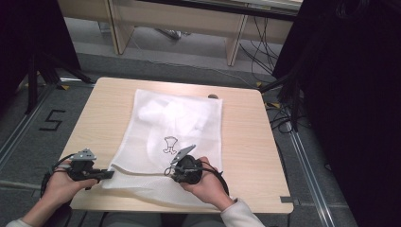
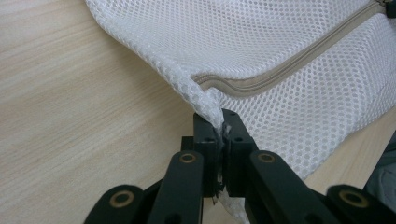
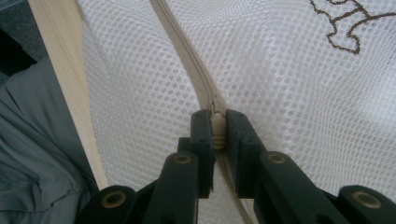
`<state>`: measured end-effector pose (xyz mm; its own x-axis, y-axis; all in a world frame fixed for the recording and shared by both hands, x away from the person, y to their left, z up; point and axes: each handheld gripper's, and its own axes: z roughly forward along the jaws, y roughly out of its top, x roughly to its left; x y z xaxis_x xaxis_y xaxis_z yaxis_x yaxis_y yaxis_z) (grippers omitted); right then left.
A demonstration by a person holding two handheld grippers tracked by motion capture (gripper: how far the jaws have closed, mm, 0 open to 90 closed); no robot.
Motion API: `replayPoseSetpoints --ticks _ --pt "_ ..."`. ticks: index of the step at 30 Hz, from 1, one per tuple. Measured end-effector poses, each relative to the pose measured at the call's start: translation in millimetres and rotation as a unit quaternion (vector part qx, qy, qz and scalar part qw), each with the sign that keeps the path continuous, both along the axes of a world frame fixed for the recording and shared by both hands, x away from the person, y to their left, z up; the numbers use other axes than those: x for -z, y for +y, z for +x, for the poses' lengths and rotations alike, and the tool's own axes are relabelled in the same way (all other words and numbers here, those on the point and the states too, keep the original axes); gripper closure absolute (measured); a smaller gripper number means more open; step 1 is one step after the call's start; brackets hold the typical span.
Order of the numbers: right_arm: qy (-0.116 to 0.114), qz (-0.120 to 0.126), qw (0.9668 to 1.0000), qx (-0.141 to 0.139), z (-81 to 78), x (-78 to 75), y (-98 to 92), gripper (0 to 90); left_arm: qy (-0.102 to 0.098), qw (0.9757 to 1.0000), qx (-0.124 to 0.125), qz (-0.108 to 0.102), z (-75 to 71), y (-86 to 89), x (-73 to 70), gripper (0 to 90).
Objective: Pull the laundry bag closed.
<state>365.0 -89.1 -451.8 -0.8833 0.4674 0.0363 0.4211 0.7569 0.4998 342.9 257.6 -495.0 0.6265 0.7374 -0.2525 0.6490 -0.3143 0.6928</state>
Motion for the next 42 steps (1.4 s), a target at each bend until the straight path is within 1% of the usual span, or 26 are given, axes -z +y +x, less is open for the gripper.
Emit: replayPoseSetpoints --ticks 1,6,7,10,11,13,16,17,18,20,21,22,24,25,26,27,29,30,31,33,34,38,39,40,41,42 --pt "-0.004 0.000 1.0000 -0.002 0.2 0.5 -0.2 82.3 0.000 1.0000 0.000 0.000 0.0 0.0 0.0 85.8" --pt "-0.003 0.000 1.0000 0.000 0.3 -0.7 -2.5 82.3 0.000 1.0000 -0.002 -0.001 -0.2 0.2 -0.1 85.8" --pt "-0.007 0.000 1.0000 0.002 -0.1 -0.7 -2.9 82.3 0.001 1.0000 -0.002 -0.001 -0.2 0.2 -0.2 85.8" --pt "-0.004 0.001 1.0000 0.000 -0.7 -1.3 -2.8 82.3 0.001 1.0000 -0.002 -0.001 -0.3 0.1 -0.2 85.8" --pt "-0.003 -0.001 1.0000 0.005 -1.7 -1.8 -2.6 82.3 0.001 1.0000 -0.002 -0.002 -0.3 0.1 -0.2 85.8" --pt "-0.007 -0.003 1.0000 -0.002 -1.7 -2.6 -2.8 82.3 0.000 1.0000 -0.002 -0.001 -0.3 0.1 -0.2 85.8" --pt "-0.009 -0.006 0.9999 0.004 -3.2 -4.1 -3.9 82.3 0.000 1.0000 -0.003 0.001 -0.2 0.4 -0.1 85.8" --pt "-0.009 -0.004 0.9999 0.003 -3.0 -3.3 -5.9 82.3 0.001 1.0000 0.000 0.008 0.0 1.4 -0.5 85.8" --pt "-0.009 -0.004 0.9999 0.003 -3.0 -3.3 -5.9 82.3 0.001 1.0000 0.000 0.008 0.0 1.4 -0.5 85.8" --pt "-0.010 -0.005 0.9999 0.005 -2.9 -2.3 -7.6 82.3 0.001 1.0000 -0.005 0.002 -0.3 0.4 -0.1 85.8" --pt "-0.007 -0.005 1.0000 0.004 -2.9 -2.8 -8.8 82.3 0.001 0.9999 0.003 0.011 0.2 1.8 -0.7 85.8" --pt "-0.008 -0.004 0.9999 0.008 -3.5 -2.5 -9.3 82.3 0.001 1.0000 -0.002 0.004 0.0 0.8 -0.2 85.8" --pt "-0.007 -0.005 0.9999 0.007 -3.3 -2.6 -9.7 82.3 0.001 1.0000 -0.003 0.002 0.0 0.3 0.1 85.8" --pt "-0.008 -0.006 0.9999 0.009 -3.3 -2.9 -10.1 82.3 0.001 0.9999 0.003 0.011 0.3 1.7 -0.6 85.8" --pt "-0.004 -0.005 1.0000 0.007 -3.0 -2.2 -10.1 82.3 0.001 1.0000 0.002 0.010 0.2 1.6 -0.5 85.8" --pt "-0.004 -0.005 1.0000 0.007 -3.0 -2.2 -10.1 82.3 0.001 1.0000 -0.003 0.001 0.0 0.4 0.1 85.8" --pt "-0.002 -0.006 0.9999 0.011 -3.7 -2.5 -10.1 82.3 0.001 1.0000 -0.004 0.000 -0.2 0.2 0.1 85.8" --pt "-0.008 -0.006 0.9999 0.009 -3.5 -3.0 -10.5 82.3 0.001 1.0000 -0.003 0.001 -0.2 0.5 0.0 85.8" --pt "-0.008 -0.007 0.9999 0.005 -3.3 -3.2 -11.1 82.3 0.001 1.0000 -0.005 0.000 -0.4 0.2 0.1 85.8" --pt "-0.004 -0.004 1.0000 0.006 -3.4 -2.9 -11.6 82.3 0.001 1.0000 -0.004 -0.001 -0.3 0.3 0.3 85.8" --pt "-0.007 -0.005 0.9999 0.009 -3.4 -2.9 -12.5 82.3 -0.003 1.0000 -0.007 -0.004 -0.5 -0.2 1.0 85.8" --pt "-0.004 -0.007 0.9999 0.012 -4.0 -2.7 -15.9 82.3 -0.006 1.0000 -0.007 -0.004 -0.3 -0.3 1.3 85.8" --pt "-0.003 -0.004 0.9998 0.017 -4.6 -3.2 -17.6 82.3 0.001 1.0000 -0.003 0.002 -0.1 0.4 0.1 85.8" --pt "-0.003 -0.004 0.9998 0.017 -4.6 -3.2 -17.6 82.3 0.001 1.0000 -0.003 0.002 -0.1 0.4 0.1 85.8" --pt "-0.005 -0.005 0.9999 0.014 -4.0 -3.5 -18.4 82.3 0.001 0.9999 0.005 0.011 0.4 1.9 -0.5 85.8" --pt "-0.007 -0.006 0.9999 0.013 -4.0 -3.5 -19.4 82.3 -0.005 1.0000 -0.001 0.007 0.1 0.8 0.6 85.8"
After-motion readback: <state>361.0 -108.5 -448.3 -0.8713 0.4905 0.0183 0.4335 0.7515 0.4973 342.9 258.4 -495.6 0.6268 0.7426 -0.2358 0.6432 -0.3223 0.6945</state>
